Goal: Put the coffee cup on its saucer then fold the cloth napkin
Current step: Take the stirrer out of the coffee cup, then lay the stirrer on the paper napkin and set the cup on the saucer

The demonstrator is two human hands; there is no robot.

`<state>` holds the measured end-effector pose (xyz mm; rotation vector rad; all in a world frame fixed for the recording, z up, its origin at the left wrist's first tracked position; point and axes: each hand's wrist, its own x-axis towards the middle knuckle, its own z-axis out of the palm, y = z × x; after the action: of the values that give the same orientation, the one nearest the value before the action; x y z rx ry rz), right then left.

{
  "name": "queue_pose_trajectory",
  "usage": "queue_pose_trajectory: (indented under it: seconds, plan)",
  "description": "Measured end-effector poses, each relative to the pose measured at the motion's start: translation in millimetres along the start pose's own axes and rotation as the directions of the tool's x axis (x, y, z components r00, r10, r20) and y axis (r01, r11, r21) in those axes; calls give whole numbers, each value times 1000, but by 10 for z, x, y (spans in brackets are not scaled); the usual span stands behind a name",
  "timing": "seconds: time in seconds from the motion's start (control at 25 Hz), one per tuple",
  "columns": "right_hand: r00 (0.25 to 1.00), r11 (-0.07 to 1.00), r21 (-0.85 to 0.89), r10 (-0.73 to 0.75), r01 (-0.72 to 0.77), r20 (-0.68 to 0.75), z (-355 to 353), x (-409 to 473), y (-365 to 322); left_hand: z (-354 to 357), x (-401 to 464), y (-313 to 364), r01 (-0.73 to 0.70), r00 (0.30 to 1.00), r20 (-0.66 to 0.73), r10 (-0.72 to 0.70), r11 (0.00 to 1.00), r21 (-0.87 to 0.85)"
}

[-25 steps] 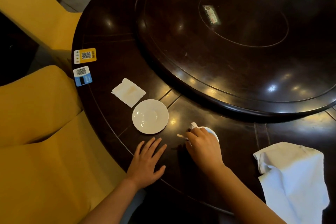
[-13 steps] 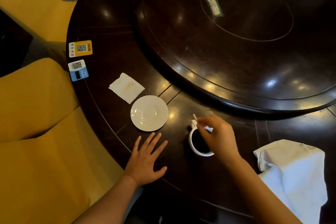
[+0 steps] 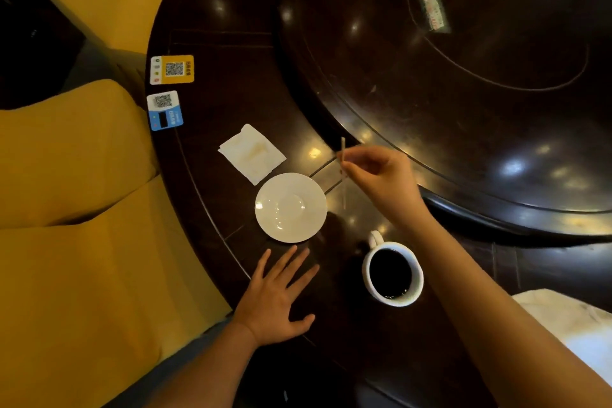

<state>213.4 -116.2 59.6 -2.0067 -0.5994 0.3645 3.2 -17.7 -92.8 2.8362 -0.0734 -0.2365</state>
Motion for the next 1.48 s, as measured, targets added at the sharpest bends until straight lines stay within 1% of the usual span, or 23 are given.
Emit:
queue_pose_trajectory:
  seconds: [0.12, 0.2, 0.24, 0.32, 0.4, 0.44, 0.48, 0.52, 0.76, 0.84, 0.92, 1.0, 1.08, 1.32, 1.4, 1.48]
  plan:
    - [978, 973, -134, -175, 190, 114, 452, 425, -88, 27, -14, -4, 2, 1000, -8, -3, 1000, -7]
    - [916, 893, -226, -349, 389, 199, 767, 638, -126, 49, -20, -21, 12, 1000, -5, -12, 1000, -7]
    - [867, 827, -271, -434, 492, 247, 913, 720, -132, 54, -16, -24, 11, 1000, -5, -11, 1000, -3]
    - [749, 661, -354, -560, 661, 354, 1176, 818, -158, 67, -9, -32, 9, 1000, -10, -9, 1000, -6]
    - [592, 432, -409, -648, 804, 480, 1418, 847, -142, 73, -12, -40, 10, 1000, -13, -11, 1000, -22]
    - [516, 311, -426, -659, 850, 547, 1521, 840, -117, 76, -12, -42, 9, 1000, -17, -10, 1000, -28]
    - [462, 216, -438, -654, 873, 599, 1616, 830, -87, 81, -14, -46, 10, 1000, -18, -10, 999, -32]
    - [443, 170, -444, -629, 880, 639, 1690, 822, -51, 83, -14, -44, 9, 1000, -16, -10, 999, -32]
    - [498, 145, -490, -457, 859, 737, 1892, 821, 93, 86, -12, -56, 6, 1000, 13, -5, 999, -42]
    - [537, 177, -511, -392, 841, 747, 1906, 830, 135, 81, -8, -56, 3, 1000, 15, -2, 999, -43]
    - [576, 232, -531, -430, 815, 695, 1917, 790, 166, 86, -8, -56, 1, 1000, 14, -1, 999, -41]
    - [597, 277, -534, -468, 799, 651, 1974, 703, 247, 85, -12, -51, 3, 1000, 11, -2, 999, -48]
    - [623, 344, -520, -474, 782, 623, 2026, 599, 319, 85, -11, -47, -2, 1000, 4, 2, 999, -43]
    - [751, 531, -531, -447, 660, 487, 1882, 410, 236, 83, -11, -44, -2, 1000, 19, 2, 1000, -9]
    - [802, 593, -540, -418, 597, 427, 1694, 258, 186, 66, -8, -25, -5, 1000, 15, 5, 1000, 19]
    - [865, 664, -555, -377, 501, 330, 1421, 51, 168, 43, -6, -8, 2, 1000, -4, -2, 1000, 25]
